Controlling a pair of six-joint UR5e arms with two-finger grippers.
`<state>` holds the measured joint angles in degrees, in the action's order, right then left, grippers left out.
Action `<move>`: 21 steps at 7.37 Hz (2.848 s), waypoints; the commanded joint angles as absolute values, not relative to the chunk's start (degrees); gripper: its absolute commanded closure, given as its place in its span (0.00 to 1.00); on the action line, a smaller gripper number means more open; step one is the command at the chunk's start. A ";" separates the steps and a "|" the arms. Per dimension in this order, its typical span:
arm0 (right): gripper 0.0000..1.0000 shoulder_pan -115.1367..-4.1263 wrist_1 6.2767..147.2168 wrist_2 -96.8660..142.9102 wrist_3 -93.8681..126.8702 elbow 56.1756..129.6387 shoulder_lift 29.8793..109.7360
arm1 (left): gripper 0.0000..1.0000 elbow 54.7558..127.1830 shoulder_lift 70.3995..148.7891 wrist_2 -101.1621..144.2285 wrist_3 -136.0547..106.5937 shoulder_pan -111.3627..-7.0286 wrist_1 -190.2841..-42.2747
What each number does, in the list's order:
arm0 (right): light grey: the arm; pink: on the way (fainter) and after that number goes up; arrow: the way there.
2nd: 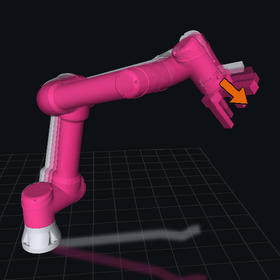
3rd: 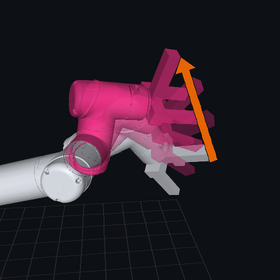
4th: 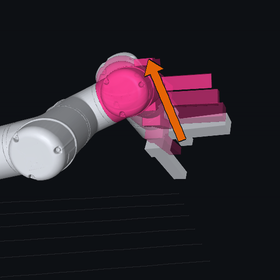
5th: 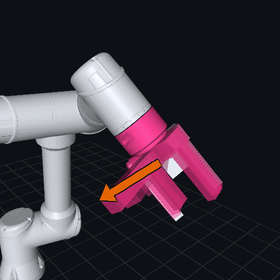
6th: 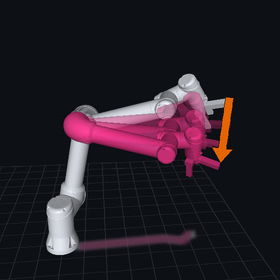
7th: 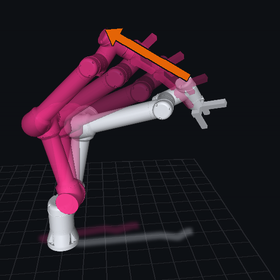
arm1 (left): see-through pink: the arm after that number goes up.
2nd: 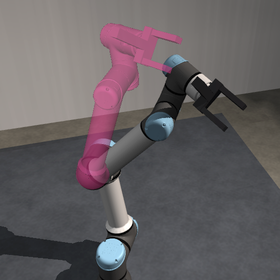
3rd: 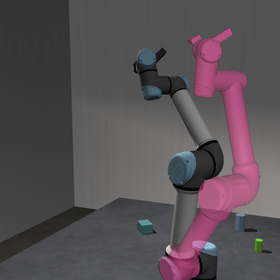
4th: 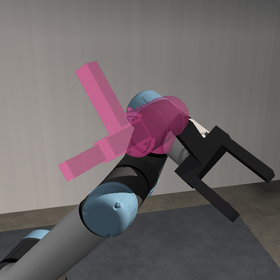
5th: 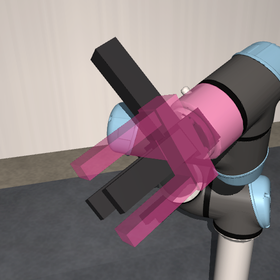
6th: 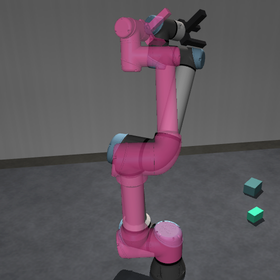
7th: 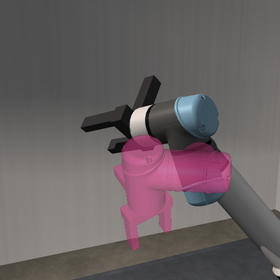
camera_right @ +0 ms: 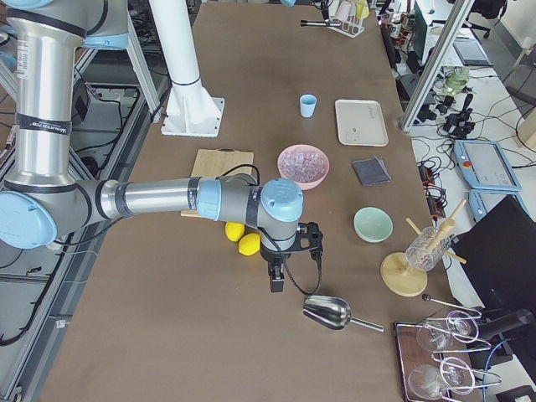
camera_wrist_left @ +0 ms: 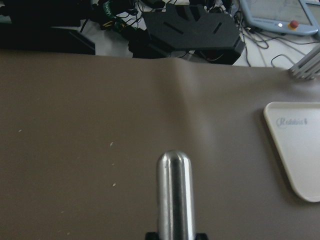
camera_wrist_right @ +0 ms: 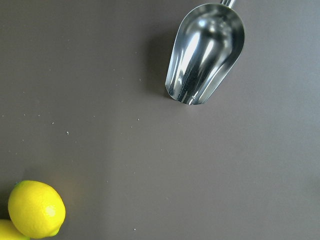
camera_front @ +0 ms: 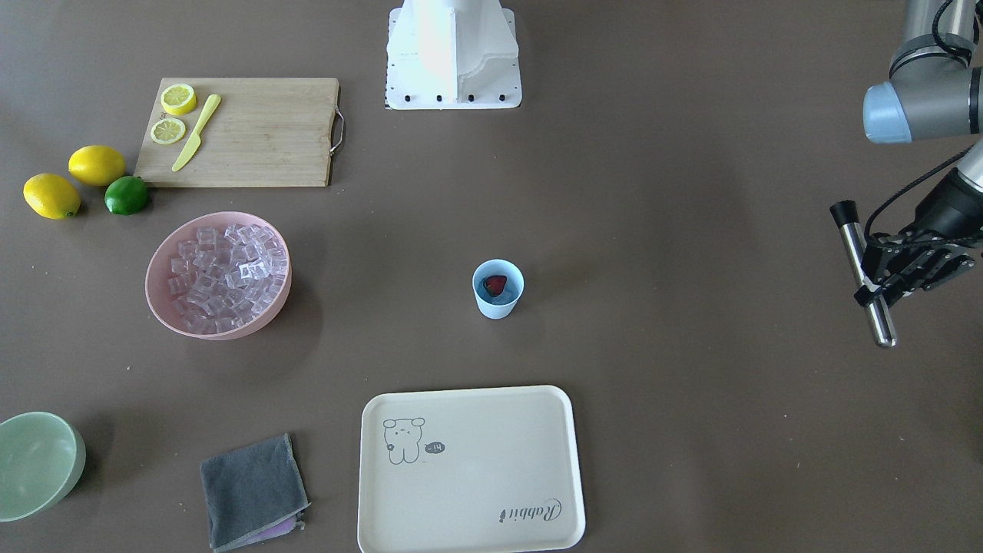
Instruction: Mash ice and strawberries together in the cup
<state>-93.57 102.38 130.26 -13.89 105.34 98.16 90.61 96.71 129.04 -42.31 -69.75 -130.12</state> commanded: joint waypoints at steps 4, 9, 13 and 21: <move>0.00 -93.60 102.39 130.52 -13.89 105.55 97.30 | 0.66 82.36 84.82 127.18 -31.46 -71.10 -135.23; 0.01 -93.69 102.39 130.52 -13.89 105.56 97.91 | 0.65 74.09 84.02 119.97 -33.56 -70.75 -145.72; 0.00 -94.04 102.30 130.34 -13.89 105.47 98.17 | 0.01 74.53 84.90 120.67 -33.14 -70.49 -145.81; 0.00 -94.39 102.30 131.40 -13.01 105.47 97.21 | 0.01 103.46 87.85 139.93 -2.20 -94.47 -91.62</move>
